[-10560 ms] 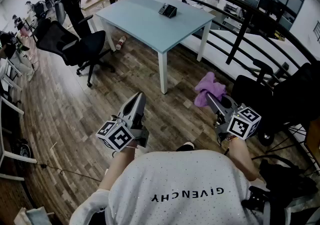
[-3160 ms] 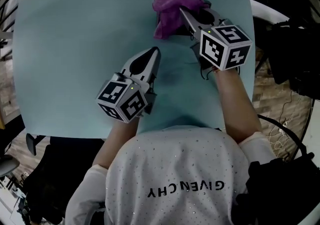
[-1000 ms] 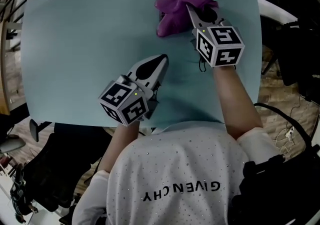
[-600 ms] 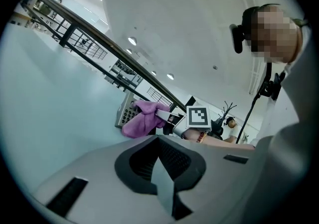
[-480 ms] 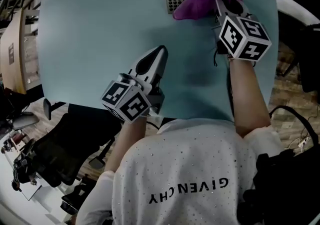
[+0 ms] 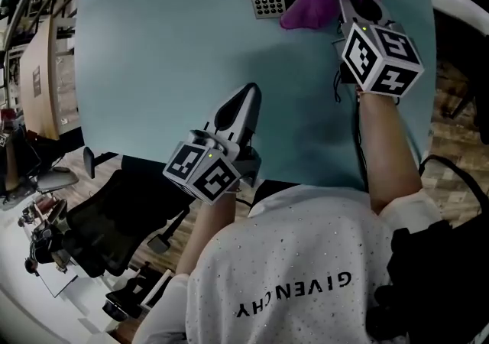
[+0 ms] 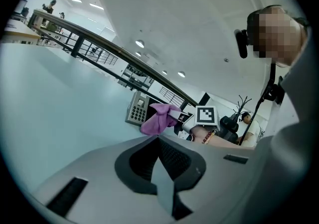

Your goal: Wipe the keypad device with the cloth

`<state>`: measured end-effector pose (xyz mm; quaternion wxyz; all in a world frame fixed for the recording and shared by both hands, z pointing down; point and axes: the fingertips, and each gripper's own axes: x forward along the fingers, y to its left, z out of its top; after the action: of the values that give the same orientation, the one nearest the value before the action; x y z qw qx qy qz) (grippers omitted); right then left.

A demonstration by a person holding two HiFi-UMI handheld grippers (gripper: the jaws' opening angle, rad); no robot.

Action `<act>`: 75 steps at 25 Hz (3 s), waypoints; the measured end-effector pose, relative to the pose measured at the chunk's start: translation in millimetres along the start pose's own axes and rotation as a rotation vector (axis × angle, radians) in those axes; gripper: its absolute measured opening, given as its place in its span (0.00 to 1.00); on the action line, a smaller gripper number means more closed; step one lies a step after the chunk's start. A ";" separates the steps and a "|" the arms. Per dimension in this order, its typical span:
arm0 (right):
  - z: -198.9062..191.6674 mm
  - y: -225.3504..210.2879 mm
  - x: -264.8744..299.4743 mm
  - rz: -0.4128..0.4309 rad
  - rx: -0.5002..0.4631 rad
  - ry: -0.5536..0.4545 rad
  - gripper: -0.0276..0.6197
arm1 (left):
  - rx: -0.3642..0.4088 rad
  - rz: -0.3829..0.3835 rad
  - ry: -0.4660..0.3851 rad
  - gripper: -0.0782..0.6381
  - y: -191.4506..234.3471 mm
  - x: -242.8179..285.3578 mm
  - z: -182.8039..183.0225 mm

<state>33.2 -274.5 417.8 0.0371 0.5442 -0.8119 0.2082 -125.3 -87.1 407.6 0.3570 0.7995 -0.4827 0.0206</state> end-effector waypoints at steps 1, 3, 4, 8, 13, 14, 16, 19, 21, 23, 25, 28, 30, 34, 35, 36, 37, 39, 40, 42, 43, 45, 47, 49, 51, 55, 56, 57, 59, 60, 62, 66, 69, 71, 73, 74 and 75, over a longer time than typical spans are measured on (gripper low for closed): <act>1.2 11.2 0.0 0.025 -0.036 -0.003 0.13 | -0.003 0.012 -0.005 0.11 -0.7 -3.6 -2.4; -2.3 40.3 2.5 0.087 -0.158 0.011 0.13 | -0.010 0.040 -0.005 0.11 -1.2 -12.3 -9.7; -6.1 56.3 5.6 0.118 -0.242 0.022 0.13 | -0.011 0.055 0.001 0.11 0.2 -16.1 -13.5; -26.7 113.9 21.1 0.238 -0.488 0.079 0.13 | -0.014 0.108 0.011 0.11 5.0 -30.2 -18.3; -40.6 139.8 40.6 0.296 -0.552 0.126 0.14 | -0.024 0.138 0.007 0.11 4.9 -39.5 -20.6; -41.5 140.7 43.6 0.298 -0.529 0.127 0.14 | -0.028 0.148 0.003 0.11 6.5 -43.1 -20.4; -42.5 140.5 47.2 0.295 -0.497 0.130 0.14 | -0.039 0.169 -0.005 0.11 10.6 -51.5 -19.9; -38.8 135.6 45.8 0.263 -0.552 0.123 0.14 | -0.057 0.181 -0.016 0.11 15.4 -57.4 -19.2; -37.0 130.8 42.3 0.235 -0.584 0.125 0.14 | -0.064 0.175 -0.019 0.11 16.4 -56.9 -18.1; -35.3 124.0 37.9 0.214 -0.576 0.128 0.14 | -0.065 0.164 -0.019 0.11 15.4 -54.1 -17.5; -32.7 113.8 33.5 0.192 -0.556 0.127 0.14 | -0.062 0.152 -0.014 0.11 13.3 -49.7 -18.5; -29.9 96.5 30.3 0.163 -0.526 0.127 0.14 | -0.068 0.135 -0.005 0.11 12.9 -40.7 -21.1; -26.5 86.9 28.8 0.142 -0.547 0.126 0.14 | -0.069 0.126 0.001 0.11 11.7 -34.0 -20.4; -20.8 69.7 20.5 0.100 -0.577 0.135 0.14 | -0.062 0.094 0.007 0.11 2.1 -25.1 -16.5; -19.7 66.9 18.7 0.091 -0.569 0.134 0.14 | -0.060 0.089 0.008 0.11 0.4 -25.0 -15.5; -19.2 64.4 17.2 0.083 -0.557 0.133 0.14 | -0.059 0.086 0.009 0.11 -0.5 -25.3 -15.1; -19.4 61.8 16.1 0.076 -0.545 0.131 0.14 | -0.058 0.084 0.011 0.11 -0.7 -25.7 -15.4; -20.1 56.4 14.9 0.064 -0.530 0.129 0.14 | -0.058 0.082 0.015 0.11 0.2 -25.6 -16.7; -20.2 53.7 14.3 0.059 -0.526 0.128 0.14 | -0.057 0.081 0.016 0.11 0.5 -25.2 -17.0; -20.2 48.4 12.4 0.048 -0.519 0.125 0.14 | -0.053 0.078 0.019 0.11 0.8 -24.4 -17.7; -20.4 45.6 11.1 0.041 -0.516 0.124 0.14 | -0.051 0.076 0.020 0.11 1.3 -24.2 -18.5; -21.6 39.5 8.6 0.028 -0.507 0.123 0.14 | -0.049 0.075 0.021 0.11 2.7 -23.8 -20.8; -23.3 31.8 6.0 0.014 -0.490 0.127 0.14 | -0.049 0.076 0.022 0.11 3.8 -23.4 -23.1; -24.1 21.3 3.3 -0.006 -0.473 0.137 0.14 | -0.052 0.075 0.023 0.11 3.4 -23.0 -24.4; -23.5 11.3 0.8 -0.023 -0.453 0.146 0.14 | -0.054 0.074 0.024 0.11 1.9 -22.8 -25.2; -17.6 6.9 0.3 -0.046 -0.438 0.146 0.14 | -0.063 0.087 0.020 0.11 4.6 -25.6 -24.5; -15.8 10.9 1.0 -0.042 -0.430 0.138 0.14 | -0.065 0.091 0.016 0.11 6.0 -26.4 -23.6; -14.3 18.2 1.7 -0.025 -0.418 0.125 0.14 | -0.065 0.093 0.013 0.11 6.9 -27.0 -22.8; -15.8 41.0 3.4 0.046 -0.384 0.101 0.14 | -0.064 0.095 0.010 0.11 6.9 -28.2 -23.2; -19.2 54.5 4.2 0.089 -0.367 0.097 0.14 | -0.065 0.096 0.010 0.11 6.3 -29.0 -24.4; -27.9 82.4 6.6 0.168 -0.363 0.103 0.14 | -0.069 0.100 0.010 0.11 5.8 -30.9 -26.8; -42.4 132.7 15.4 0.292 -0.430 0.123 0.14 | -0.073 0.110 0.007 0.11 5.5 -36.3 -29.5; -51.5 143.4 23.0 0.315 -0.523 0.147 0.14 | -0.075 0.116 0.000 0.11 2.6 -38.4 -31.8; -57.4 139.7 28.6 0.298 -0.556 0.167 0.14 | -0.075 0.116 -0.002 0.11 3.9 -39.5 -31.7; -61.5 135.0 32.5 0.285 -0.546 0.178 0.14 | -0.077 0.119 -0.002 0.11 8.3 -41.4 -31.0; -62.2 133.0 33.6 0.280 -0.535 0.180 0.14 | -0.078 0.121 -0.003 0.11 10.5 -42.4 -30.2; -61.7 131.0 34.0 0.275 -0.525 0.180 0.14 | -0.079 0.122 -0.006 0.11 12.2 -43.1 -29.0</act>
<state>-108.5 -238.6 444.8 0.2198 0.3805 -0.8973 0.0420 -148.9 -40.7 419.7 0.3850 0.7539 -0.5320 0.0208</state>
